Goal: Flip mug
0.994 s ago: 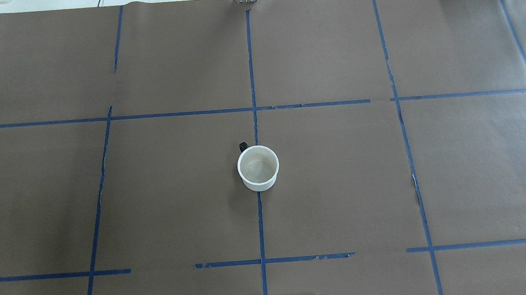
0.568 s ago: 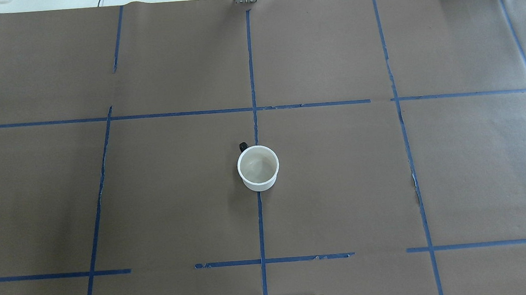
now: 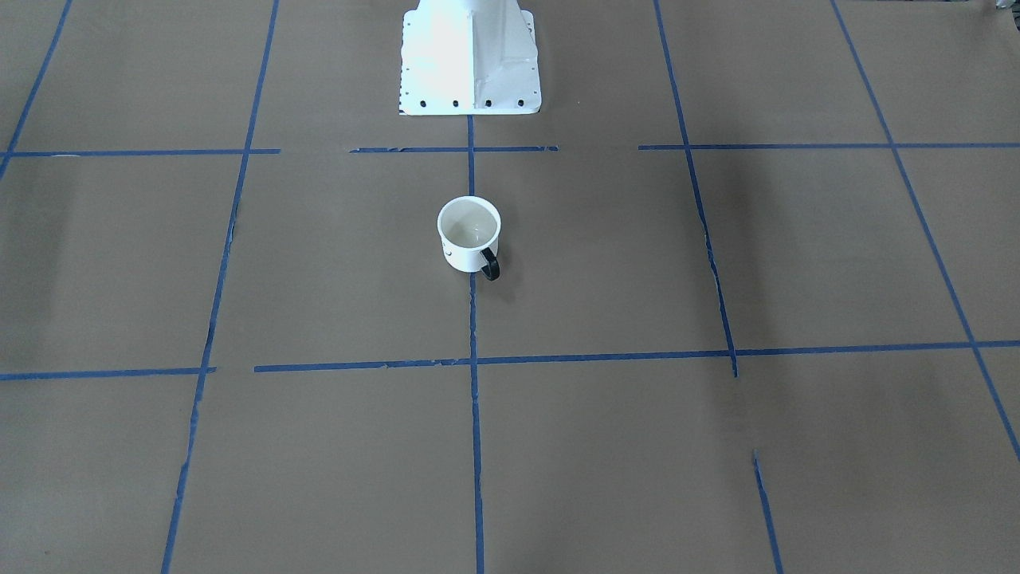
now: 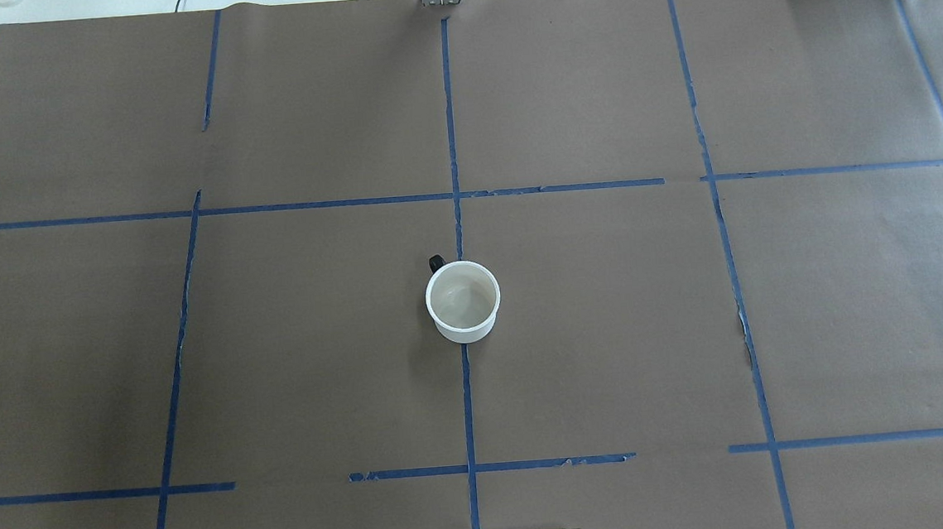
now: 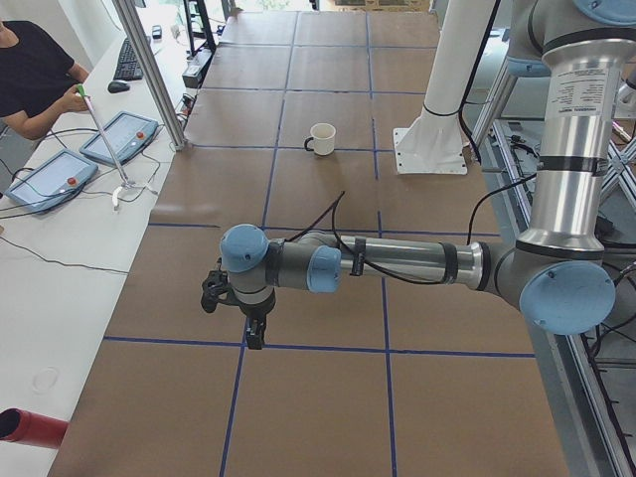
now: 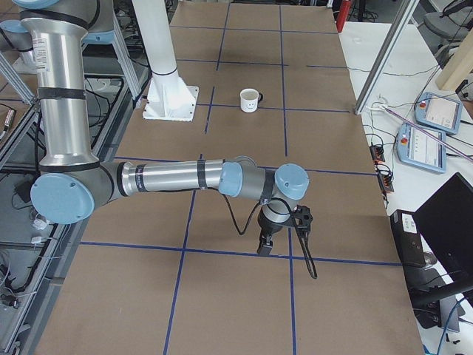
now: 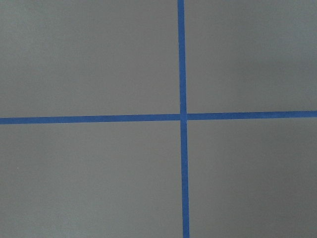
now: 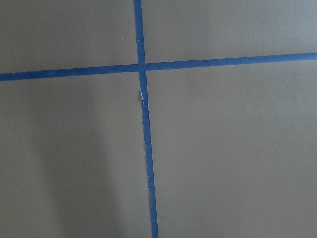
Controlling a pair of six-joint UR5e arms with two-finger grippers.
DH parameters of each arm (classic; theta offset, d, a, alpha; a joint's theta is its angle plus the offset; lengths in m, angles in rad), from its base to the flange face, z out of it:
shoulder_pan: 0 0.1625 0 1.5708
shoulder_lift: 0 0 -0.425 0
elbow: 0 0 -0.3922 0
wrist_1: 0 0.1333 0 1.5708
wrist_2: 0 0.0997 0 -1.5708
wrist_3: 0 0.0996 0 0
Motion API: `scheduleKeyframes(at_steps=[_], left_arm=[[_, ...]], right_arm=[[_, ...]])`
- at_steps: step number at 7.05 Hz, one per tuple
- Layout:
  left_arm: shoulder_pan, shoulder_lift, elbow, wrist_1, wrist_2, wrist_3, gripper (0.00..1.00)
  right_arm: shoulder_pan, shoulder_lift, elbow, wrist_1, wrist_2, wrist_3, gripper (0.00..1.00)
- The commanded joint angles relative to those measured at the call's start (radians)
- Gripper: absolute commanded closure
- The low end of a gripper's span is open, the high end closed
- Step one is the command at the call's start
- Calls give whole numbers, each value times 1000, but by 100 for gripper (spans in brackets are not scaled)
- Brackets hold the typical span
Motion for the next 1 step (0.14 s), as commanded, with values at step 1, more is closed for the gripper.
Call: scheduleKeyframes(at_steps=[1], left_arm=[[0,0,0,1,0,0,0]], right_arm=[[0,0,0,0,0,1,0]])
